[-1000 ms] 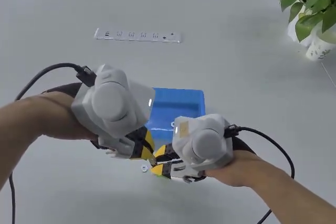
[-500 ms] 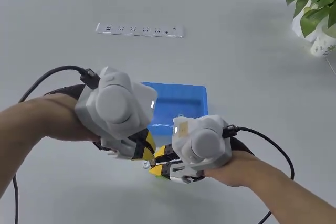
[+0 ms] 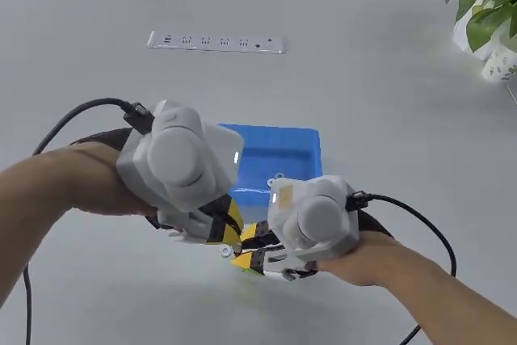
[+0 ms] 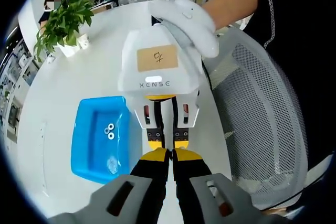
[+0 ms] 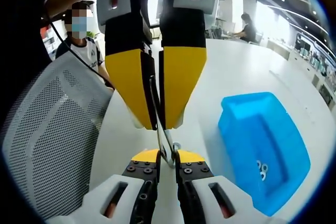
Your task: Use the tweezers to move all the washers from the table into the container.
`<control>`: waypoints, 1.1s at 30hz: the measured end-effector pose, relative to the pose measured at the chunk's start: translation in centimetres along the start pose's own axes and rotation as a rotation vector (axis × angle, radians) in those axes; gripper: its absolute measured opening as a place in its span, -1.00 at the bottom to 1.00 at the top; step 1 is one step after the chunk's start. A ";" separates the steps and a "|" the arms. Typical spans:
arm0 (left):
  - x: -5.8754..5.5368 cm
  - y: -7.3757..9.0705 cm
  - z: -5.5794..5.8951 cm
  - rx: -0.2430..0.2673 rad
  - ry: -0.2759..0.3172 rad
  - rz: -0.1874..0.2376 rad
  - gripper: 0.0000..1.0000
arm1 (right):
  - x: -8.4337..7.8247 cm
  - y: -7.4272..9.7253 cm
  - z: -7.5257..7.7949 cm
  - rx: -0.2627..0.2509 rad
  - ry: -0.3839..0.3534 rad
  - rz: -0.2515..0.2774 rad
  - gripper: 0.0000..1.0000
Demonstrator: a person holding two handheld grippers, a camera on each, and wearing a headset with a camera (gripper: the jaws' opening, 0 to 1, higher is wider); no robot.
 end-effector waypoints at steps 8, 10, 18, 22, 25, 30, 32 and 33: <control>0.1 -0.1 -0.1 -0.008 0.002 0.001 -0.87 | -0.2 0.0 0.0 -0.004 -0.004 -0.005 -0.75; 0.1 -0.1 -0.1 -0.011 0.002 -0.002 -0.87 | -0.2 0.1 0.0 -0.005 -0.003 -0.005 -0.75; 0.1 -0.1 -0.2 -0.012 0.000 -0.005 -0.87 | -0.2 0.1 0.1 -0.007 -0.001 -0.006 -0.76; 0.0 -0.1 -0.3 -0.009 0.002 -0.007 -0.87 | -0.2 0.1 0.2 -0.012 0.000 -0.007 -0.78; 0.0 -0.2 -0.4 -0.009 0.000 -0.012 -0.87 | -0.2 0.1 0.2 -0.013 -0.001 -0.011 -0.78; 0.1 -0.3 -0.4 -0.010 -0.004 -0.013 -0.86 | -0.3 0.1 0.2 -0.016 0.004 -0.015 -0.79; 0.1 -0.3 -0.4 -0.010 -0.004 -0.013 -0.86 | -0.3 0.1 0.2 -0.016 0.004 -0.015 -0.79; 0.1 -0.3 -0.4 -0.010 -0.004 -0.014 -0.86 | -0.2 0.1 0.2 -0.016 0.004 -0.016 -0.80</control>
Point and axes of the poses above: the centre of the closed fingertips' face, and the gripper's own axes: y roughly backward along the fingers, z roughly to its right, x roughly out of its top, the point moved 5 cm from there along y, roughly backward along the fingers, and after that the axes turned 5 degrees about y, right-handed, at the moved point
